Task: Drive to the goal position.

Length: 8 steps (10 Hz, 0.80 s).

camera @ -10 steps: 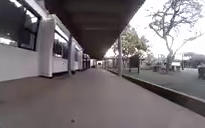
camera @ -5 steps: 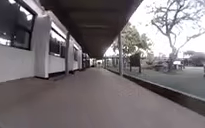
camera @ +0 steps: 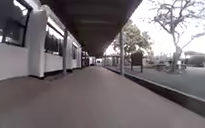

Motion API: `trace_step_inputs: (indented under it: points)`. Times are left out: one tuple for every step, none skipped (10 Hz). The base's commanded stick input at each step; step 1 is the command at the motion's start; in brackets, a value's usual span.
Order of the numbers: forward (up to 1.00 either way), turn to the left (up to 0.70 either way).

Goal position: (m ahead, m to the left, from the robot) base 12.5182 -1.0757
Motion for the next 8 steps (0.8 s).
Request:
trace_step_inputs:
  points:
    - [0.70,0.00]
    - [0.70,0.00]
    - [0.70,0.00]
    - [0.70,0.00]
    - [0.70,0.00]
    - [0.70,0.00]
    - [0.70,0.00]
    - [0.70,0.00]
